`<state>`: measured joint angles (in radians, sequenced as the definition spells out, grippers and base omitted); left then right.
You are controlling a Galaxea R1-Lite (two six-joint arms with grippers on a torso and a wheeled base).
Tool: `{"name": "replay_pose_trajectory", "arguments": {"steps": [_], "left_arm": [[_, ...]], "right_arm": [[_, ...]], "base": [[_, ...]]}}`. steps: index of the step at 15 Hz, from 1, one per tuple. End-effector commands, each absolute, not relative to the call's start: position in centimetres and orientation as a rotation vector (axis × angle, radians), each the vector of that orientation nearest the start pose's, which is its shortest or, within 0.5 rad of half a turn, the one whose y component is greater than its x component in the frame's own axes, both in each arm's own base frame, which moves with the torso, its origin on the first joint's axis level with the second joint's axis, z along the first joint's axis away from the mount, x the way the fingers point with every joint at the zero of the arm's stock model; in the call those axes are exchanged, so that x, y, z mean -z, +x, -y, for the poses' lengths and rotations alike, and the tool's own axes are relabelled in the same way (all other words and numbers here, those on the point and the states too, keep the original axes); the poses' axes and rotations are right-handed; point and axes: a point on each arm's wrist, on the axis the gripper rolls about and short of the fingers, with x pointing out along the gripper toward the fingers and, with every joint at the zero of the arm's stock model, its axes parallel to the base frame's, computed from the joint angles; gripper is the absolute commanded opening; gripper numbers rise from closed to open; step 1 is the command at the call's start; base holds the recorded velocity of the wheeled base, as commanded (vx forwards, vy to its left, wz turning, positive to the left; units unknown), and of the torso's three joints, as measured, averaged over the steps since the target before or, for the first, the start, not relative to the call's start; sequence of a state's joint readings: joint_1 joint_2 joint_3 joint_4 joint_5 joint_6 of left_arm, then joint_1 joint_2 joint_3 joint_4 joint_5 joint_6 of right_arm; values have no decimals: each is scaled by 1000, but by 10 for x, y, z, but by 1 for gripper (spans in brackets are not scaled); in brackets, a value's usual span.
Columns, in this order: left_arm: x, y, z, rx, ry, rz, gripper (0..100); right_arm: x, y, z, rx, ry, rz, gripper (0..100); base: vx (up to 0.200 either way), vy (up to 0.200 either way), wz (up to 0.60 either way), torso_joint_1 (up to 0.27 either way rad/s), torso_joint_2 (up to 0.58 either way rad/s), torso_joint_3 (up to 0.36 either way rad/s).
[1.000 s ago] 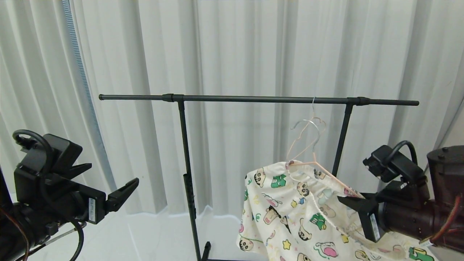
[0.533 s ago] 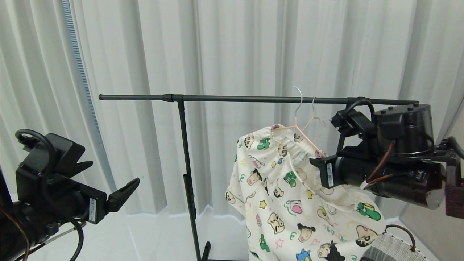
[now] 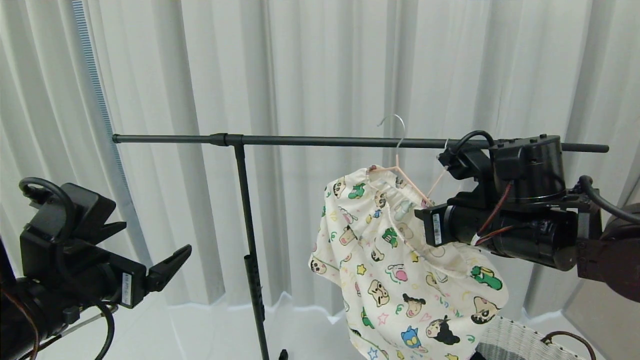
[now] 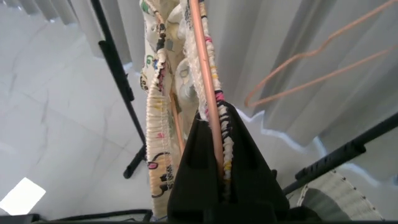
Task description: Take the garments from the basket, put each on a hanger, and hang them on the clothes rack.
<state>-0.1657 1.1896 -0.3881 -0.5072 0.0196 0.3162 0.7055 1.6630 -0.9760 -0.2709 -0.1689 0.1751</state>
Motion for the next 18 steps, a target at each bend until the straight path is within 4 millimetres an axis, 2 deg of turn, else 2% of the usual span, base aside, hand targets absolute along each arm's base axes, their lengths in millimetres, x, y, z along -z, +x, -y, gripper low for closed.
{"name": "replay_pose_trajectory", "arguments": {"steps": [1,9,12,16,18], "left_arm": [[-176,160,26,190,340,-268,100],[-175,160,26,190,342,-270,100],[-175,160,28,199,341,-268,100],[-176,161,28,201,343,-265,100],[-178,161,28,201,353,-258,100]], "right_arm": [[-205,233,-196,-501,-10,-424,0],[-200,236,-199,-484,-23,-437,0],[-197,240,-201,-475,-28,-441,0],[-201,276,-204,-416,-8,-420,0],[-194,287,-210,-404,-22,-452,0]], "base": [[200,0,0,7,7,2],[200,0,0,2,2,1],[0,0,0,0,0,0],[0,0,0,0,0,0],[0,0,0,0,0,0]]}}
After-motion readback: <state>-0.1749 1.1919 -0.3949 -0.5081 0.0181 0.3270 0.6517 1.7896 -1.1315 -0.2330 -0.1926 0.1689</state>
